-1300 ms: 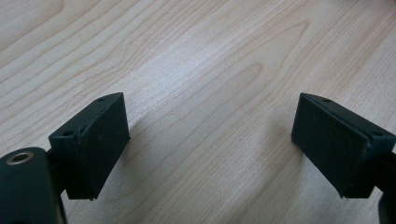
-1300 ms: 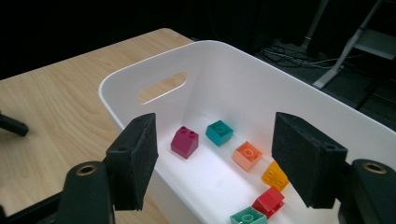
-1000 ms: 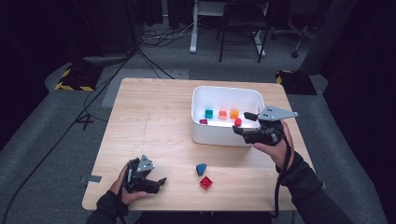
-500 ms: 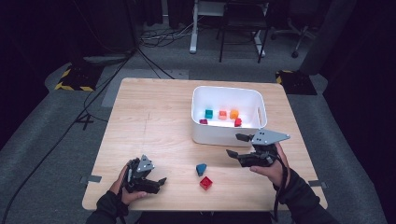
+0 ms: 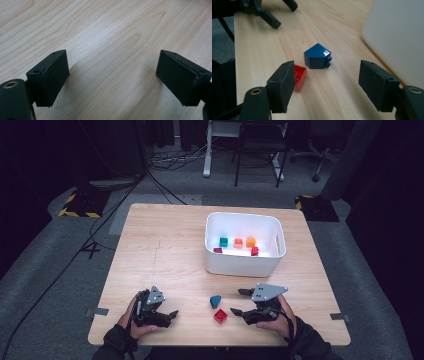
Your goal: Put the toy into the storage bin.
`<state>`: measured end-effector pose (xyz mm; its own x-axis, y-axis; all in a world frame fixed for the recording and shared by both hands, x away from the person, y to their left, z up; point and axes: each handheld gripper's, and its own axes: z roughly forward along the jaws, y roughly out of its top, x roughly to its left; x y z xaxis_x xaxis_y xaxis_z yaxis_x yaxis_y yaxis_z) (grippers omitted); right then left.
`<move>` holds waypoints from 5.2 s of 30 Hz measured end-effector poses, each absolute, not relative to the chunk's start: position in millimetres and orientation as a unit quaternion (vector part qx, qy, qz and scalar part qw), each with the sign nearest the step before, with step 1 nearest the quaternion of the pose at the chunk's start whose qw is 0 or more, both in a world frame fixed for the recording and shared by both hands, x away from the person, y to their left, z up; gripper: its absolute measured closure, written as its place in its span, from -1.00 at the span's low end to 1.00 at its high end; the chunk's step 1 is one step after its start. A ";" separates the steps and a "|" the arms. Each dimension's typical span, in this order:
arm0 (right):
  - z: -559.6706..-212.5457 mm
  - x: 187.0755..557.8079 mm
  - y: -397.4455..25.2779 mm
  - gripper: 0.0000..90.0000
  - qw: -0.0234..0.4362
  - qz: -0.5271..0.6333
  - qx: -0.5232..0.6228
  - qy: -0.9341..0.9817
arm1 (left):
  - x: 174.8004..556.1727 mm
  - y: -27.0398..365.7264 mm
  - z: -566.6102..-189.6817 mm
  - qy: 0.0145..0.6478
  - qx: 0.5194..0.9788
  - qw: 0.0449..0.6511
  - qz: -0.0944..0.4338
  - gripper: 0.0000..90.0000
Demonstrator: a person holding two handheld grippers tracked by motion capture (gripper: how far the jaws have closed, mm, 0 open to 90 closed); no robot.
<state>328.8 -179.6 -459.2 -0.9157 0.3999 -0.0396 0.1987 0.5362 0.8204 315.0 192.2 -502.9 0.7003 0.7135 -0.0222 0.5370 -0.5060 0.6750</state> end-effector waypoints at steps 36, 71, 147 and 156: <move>-501.0 321.1 -152.1 0.31 0.086 0.407 0.174 0.893 | 314.8 192.0 -503.0 0.366 0.857 0.339 0.131 -0.74; -444.7 341.5 -243.0 0.32 0.137 0.460 0.245 0.842 | 315.8 191.6 -502.9 0.364 0.859 0.338 0.127 -0.75; -322.5 433.0 -238.0 0.32 0.242 0.448 0.302 0.806 | 315.9 191.3 -502.9 0.366 0.858 0.337 0.131 -0.76; -328.4 461.1 -233.3 0.32 0.234 0.440 0.327 0.803 | 315.8 191.2 -502.9 0.366 0.857 0.337 0.130 -0.76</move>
<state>461.1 -233.3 -328.4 -0.6761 0.7315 -0.0885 0.3192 0.3991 0.8596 315.8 191.2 -502.9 0.6979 0.7159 -0.0235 0.5398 -0.5041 0.6741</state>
